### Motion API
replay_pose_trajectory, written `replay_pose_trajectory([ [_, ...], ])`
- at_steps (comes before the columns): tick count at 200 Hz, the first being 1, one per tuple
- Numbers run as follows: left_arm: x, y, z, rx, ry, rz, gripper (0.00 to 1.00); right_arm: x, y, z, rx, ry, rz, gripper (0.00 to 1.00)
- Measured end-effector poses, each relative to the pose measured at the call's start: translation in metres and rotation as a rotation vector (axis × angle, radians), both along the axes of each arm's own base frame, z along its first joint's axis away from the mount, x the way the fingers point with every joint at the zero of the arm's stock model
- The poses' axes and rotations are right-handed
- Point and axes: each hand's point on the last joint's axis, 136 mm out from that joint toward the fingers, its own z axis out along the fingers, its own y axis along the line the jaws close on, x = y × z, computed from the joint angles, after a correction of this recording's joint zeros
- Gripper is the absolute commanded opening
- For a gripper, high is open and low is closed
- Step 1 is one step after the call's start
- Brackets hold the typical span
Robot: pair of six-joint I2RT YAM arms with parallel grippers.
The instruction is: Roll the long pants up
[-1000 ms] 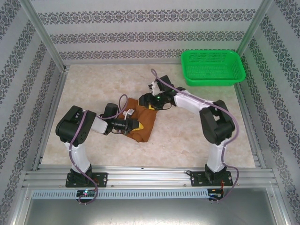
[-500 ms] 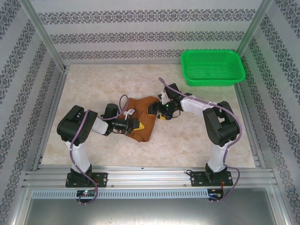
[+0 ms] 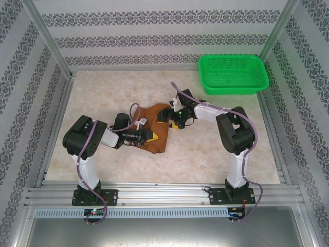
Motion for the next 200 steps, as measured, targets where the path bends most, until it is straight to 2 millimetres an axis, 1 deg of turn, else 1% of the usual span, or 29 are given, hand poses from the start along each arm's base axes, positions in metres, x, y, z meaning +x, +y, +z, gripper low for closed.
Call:
replay_pose_trajectory([
  [25,0.002,0.000,0.000,0.004,-0.003,0.007,0.00,0.004,0.003,0.001,0.020,-0.008,-0.005,0.95],
  [50,0.004,0.000,0.000,0.008,-0.008,0.013,0.00,0.008,0.009,0.001,0.050,-0.003,0.001,0.91],
  [70,0.011,0.002,-0.001,0.018,-0.018,0.039,0.00,0.019,0.020,-0.002,0.084,0.013,0.017,0.88],
  [76,0.012,0.003,-0.001,0.022,-0.020,0.047,0.00,0.023,0.024,-0.004,0.097,0.018,0.023,0.86],
  [80,0.014,0.004,-0.001,0.024,-0.023,0.054,0.00,0.024,0.025,-0.004,0.102,0.031,0.022,0.81],
  [85,0.016,0.004,-0.001,0.028,-0.025,0.061,0.00,0.028,0.026,-0.003,0.114,0.030,0.022,0.71],
  [89,0.018,0.005,-0.002,0.031,-0.028,0.068,0.00,0.031,0.028,-0.004,0.122,0.031,0.024,0.62],
  [90,0.018,0.005,-0.002,0.032,-0.028,0.069,0.00,0.032,0.028,-0.004,0.125,0.034,0.023,0.62],
  [91,0.018,0.005,-0.002,0.033,-0.029,0.071,0.00,0.032,0.029,-0.004,0.126,0.036,0.022,0.56],
  [94,0.019,0.005,-0.002,0.036,-0.030,0.075,0.00,0.034,0.030,-0.005,0.133,0.035,0.025,0.46],
  [97,0.021,0.005,-0.002,0.038,-0.033,0.080,0.00,0.036,0.032,-0.006,0.139,0.040,0.023,0.31],
  [102,0.023,0.005,-0.002,0.044,-0.036,0.089,0.00,0.038,0.033,-0.008,0.149,0.047,0.021,0.01],
  [103,0.023,0.006,-0.003,0.045,-0.036,0.091,0.00,0.039,0.034,-0.008,0.152,0.048,0.021,0.00],
  [116,0.028,0.006,-0.004,0.057,-0.038,0.105,0.00,0.044,0.034,-0.012,0.179,0.069,0.008,0.00],
  [129,0.030,0.007,-0.004,0.071,-0.039,0.108,0.00,0.047,0.031,-0.013,0.202,0.086,-0.011,0.00],
  [142,0.032,0.007,-0.004,0.091,-0.041,0.095,0.00,0.048,0.022,-0.013,0.222,0.079,-0.038,0.00],
  [158,0.033,0.007,-0.002,0.130,-0.058,0.063,0.00,0.042,0.012,-0.014,0.223,0.054,-0.070,0.00],
  [172,0.030,0.007,0.001,0.179,-0.065,0.030,0.07,0.032,0.001,-0.011,0.196,0.022,-0.107,0.00],
  [189,0.026,0.006,0.005,0.282,-0.082,-0.004,0.17,0.020,-0.011,-0.007,0.144,-0.015,-0.147,0.00],
  [200,0.023,0.008,0.009,0.363,-0.108,-0.013,0.18,0.013,-0.016,-0.003,0.110,-0.036,-0.169,0.00],
])
